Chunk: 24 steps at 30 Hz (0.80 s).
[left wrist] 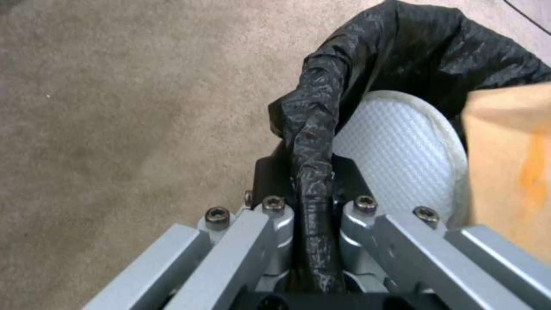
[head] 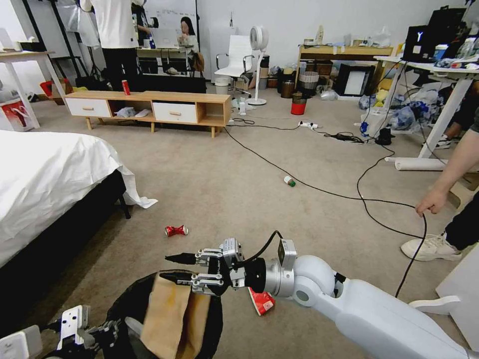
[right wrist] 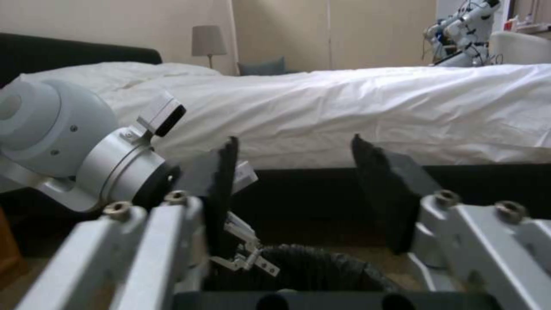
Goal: Pick up the trash bin and place the garbage on the floor into it.
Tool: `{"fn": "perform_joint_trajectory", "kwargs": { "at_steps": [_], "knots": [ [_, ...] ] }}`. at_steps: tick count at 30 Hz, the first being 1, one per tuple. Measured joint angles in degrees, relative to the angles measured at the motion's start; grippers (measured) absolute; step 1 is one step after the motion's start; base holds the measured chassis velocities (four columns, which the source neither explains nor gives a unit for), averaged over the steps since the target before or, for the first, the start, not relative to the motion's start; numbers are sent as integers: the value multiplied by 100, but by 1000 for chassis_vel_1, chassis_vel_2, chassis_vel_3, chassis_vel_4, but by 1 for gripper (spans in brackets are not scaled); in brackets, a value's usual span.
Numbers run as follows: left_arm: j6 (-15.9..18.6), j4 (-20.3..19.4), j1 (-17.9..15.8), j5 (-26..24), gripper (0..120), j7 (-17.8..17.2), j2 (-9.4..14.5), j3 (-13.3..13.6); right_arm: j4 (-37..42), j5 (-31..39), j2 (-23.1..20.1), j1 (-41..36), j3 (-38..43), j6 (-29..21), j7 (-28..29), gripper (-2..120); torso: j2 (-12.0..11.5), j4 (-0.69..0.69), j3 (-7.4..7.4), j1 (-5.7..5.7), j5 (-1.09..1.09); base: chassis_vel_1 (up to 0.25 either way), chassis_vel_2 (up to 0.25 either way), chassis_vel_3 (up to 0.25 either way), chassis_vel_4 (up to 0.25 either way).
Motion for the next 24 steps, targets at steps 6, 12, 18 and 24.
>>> {"fn": "perform_joint_trajectory", "kwargs": {
  "at_steps": [6, 12, 18, 24],
  "knots": [
    [0, 0, 7, 0, 4, 0, -2, -2, -7, -9, 6, 1, -21, 2, 12, 74, 0, 0, 0, 0, 0, 0, 0, 0, 0],
    [0, 0, 8, -1, 4, 0, -7, 11, 1, -7, 9, -22, -19, 3, 55, 98, 0, 0, 0, 0, 0, 0, 0, 0, 0],
    [0, 0, 9, 0, 4, 0, -8, 9, 22, 9, 5, -49, 46, 6, 102, 100, 0, 0, 0, 0, 0, 0, 0, 0, 0],
    [0, 0, 10, 23, 4, 4, -28, 11, 73, 59, -14, -277, 473, 9, 369, 100, 0, 0, 0, 0, 0, 0, 0, 0, 0]
  ]
}}
